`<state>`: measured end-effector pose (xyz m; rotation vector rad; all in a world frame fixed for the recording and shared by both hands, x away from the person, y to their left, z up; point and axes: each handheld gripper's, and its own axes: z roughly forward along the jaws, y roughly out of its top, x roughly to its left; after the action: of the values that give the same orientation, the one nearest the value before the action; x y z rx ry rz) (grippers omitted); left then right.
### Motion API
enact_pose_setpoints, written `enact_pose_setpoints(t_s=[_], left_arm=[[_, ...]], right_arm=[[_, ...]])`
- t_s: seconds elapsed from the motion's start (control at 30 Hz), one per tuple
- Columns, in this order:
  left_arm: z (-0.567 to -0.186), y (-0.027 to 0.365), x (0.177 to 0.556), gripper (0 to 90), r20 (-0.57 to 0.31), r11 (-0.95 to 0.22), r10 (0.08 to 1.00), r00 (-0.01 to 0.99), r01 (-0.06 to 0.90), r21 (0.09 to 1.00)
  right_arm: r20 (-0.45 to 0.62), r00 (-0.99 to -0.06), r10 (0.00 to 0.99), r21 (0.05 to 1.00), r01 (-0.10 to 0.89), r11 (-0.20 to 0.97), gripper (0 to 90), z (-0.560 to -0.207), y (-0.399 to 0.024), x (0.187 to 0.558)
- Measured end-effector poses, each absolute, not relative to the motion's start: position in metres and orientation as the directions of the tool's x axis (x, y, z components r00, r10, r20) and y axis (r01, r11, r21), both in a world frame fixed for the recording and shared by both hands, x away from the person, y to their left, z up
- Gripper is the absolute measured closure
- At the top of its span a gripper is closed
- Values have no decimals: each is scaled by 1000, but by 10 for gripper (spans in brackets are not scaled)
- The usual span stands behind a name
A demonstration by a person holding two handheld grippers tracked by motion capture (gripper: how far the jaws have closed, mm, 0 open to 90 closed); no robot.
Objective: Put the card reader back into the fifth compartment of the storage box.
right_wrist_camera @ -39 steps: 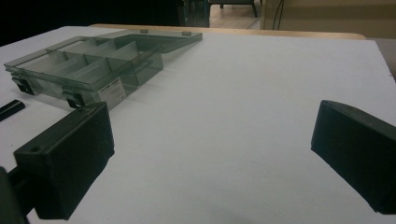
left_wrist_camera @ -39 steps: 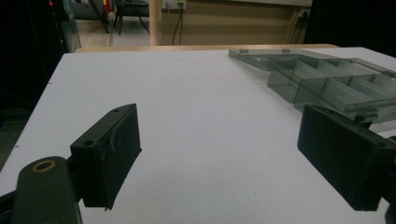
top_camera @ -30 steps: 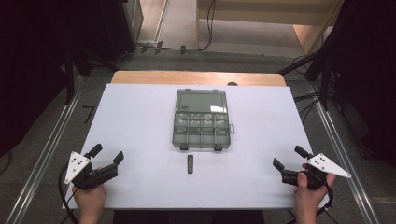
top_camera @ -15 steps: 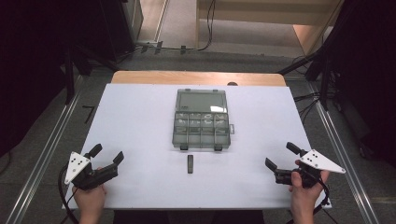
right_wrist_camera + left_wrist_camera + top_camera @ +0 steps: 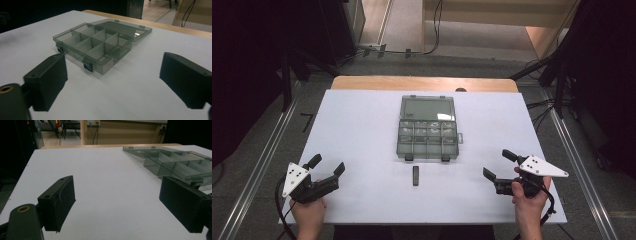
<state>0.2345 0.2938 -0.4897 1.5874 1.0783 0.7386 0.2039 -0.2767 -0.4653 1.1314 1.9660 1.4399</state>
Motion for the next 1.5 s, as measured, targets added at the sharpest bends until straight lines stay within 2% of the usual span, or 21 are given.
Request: enact_pose_setpoints(t_s=[0.07, 0.1, 0.13, 0.17, 0.27, 0.3, 0.37, 0.5, 0.53, 0.57, 0.67, 0.73, 0.9, 1.5], left_arm=[[-490, 294, 234, 136, -57, -63, 911, 408, 276, 959], [-490, 294, 234, 136, -57, -63, 911, 408, 276, 959], [-490, 294, 234, 136, -57, -63, 911, 408, 276, 959], [-490, 294, 234, 136, -58, -63, 911, 408, 276, 959], [-490, 294, 234, 136, -58, -62, 911, 408, 275, 959], [-490, 294, 234, 136, -59, -61, 911, 408, 275, 959], [-490, 294, 234, 136, -60, -60, 911, 408, 274, 960], [-490, 294, 235, 136, -61, -58, 911, 409, 274, 960], [-490, 294, 235, 136, -60, -59, 911, 408, 274, 960], [-490, 294, 235, 136, -60, -59, 911, 409, 273, 960], [-490, 294, 235, 136, -60, -60, 911, 409, 274, 960], [-490, 294, 235, 136, -60, -60, 911, 408, 274, 960], [-490, 294, 235, 136, -62, -58, 910, 409, 273, 960], [-489, 295, 235, 136, -68, -52, 908, 413, 273, 961]], right_arm=[[115, -572, 812, 927, 355, 119, 137, -463, -273, 206], [144, -619, 772, 920, 370, 125, 324, -461, -270, 210], [144, -619, 772, 920, 370, 125, 324, -461, -270, 210], [171, -660, 732, 909, 392, 141, 355, -460, -267, 214], [162, -666, 728, 903, 397, 162, 387, -458, -260, 217], [163, -680, 715, 900, 399, 175, 453, -456, -255, 219], [162, -685, 710, 901, 396, 176, 472, -455, -252, 220], [155, -691, 706, 897, 397, 192, 567, -453, -242, 225], [152, -701, 697, 895, 396, 204, 644, -451, -236, 228], [152, -701, 697, 895, 396, 204, 644, -451, -236, 228], [134, -727, 673, 891, 386, 240, 742, -449, -224, 232], [125, -730, 672, 888, 385, 253, 760, -448, -220, 233], [102, -753, 650, 876, 378, 300, 874, -446, -202, 239], [95, -805, 585, 847, 375, 378, 879, -451, -152, 250]])
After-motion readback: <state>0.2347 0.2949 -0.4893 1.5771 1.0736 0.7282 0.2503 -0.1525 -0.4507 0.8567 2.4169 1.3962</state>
